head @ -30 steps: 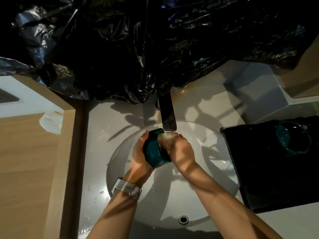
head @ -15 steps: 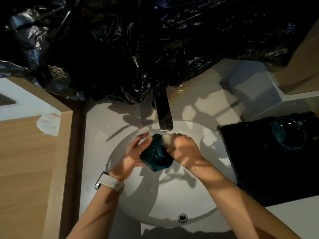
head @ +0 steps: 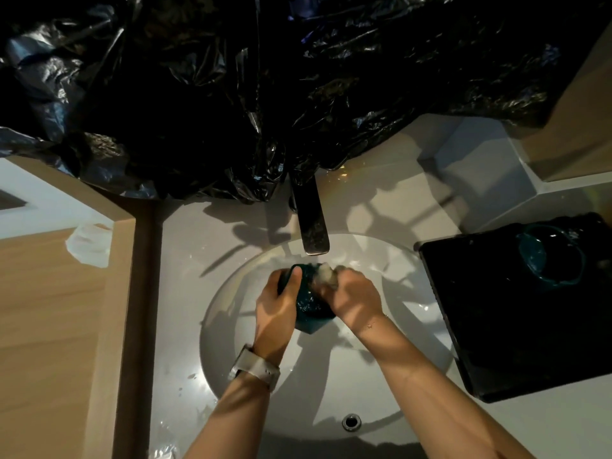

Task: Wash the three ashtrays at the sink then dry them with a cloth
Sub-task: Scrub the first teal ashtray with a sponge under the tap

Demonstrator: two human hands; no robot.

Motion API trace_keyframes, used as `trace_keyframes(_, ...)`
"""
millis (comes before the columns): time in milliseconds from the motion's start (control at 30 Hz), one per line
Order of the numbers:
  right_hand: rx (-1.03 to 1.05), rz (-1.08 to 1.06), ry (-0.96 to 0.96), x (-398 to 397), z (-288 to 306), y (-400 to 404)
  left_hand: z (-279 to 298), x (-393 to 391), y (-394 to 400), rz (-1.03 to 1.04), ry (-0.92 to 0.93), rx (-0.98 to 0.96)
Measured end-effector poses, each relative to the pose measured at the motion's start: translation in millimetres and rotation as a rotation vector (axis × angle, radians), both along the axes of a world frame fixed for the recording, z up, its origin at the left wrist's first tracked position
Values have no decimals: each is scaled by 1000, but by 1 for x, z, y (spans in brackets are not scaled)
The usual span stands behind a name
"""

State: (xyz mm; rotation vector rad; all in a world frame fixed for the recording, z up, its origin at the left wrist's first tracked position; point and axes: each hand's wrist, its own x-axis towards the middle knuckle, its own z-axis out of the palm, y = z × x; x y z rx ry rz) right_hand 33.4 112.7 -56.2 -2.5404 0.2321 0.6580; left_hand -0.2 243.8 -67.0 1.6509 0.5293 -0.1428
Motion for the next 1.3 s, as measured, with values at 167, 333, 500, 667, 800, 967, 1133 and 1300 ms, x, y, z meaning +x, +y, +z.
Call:
trace_keyframes(167, -135, 119, -215, 9, 3, 10, 10, 6, 4, -36, -86, 28)
trace_keyframes(333, 382, -344, 112, -7, -10, 13, 8, 13, 2, 39, -72, 122)
trace_keyframes(500, 493, -451, -15, -8, -5, 5, 5, -5, -16, 170, 51, -241)
trace_keyframes(667, 339, 4, -210, 2, -4, -19, 19, 3, 9, -155, 250, -278)
trace_keyframes(800, 448, 83, -63, 12, 2, -24, 17, 23, 13, -265, 224, -102)
trace_keyframes(967, 502, -315, -145, -14, -12, -6, 4, 22, 4, -268, 99, 158)
trace_keyframes(1133, 518, -500, -119, -47, -25, 7, 0, 11, -2, -51, 92, 122)
trace_keyframes(1300, 708, -484, -13, -14, -14, 3, -2, -1, -5, 10, 95, 42)
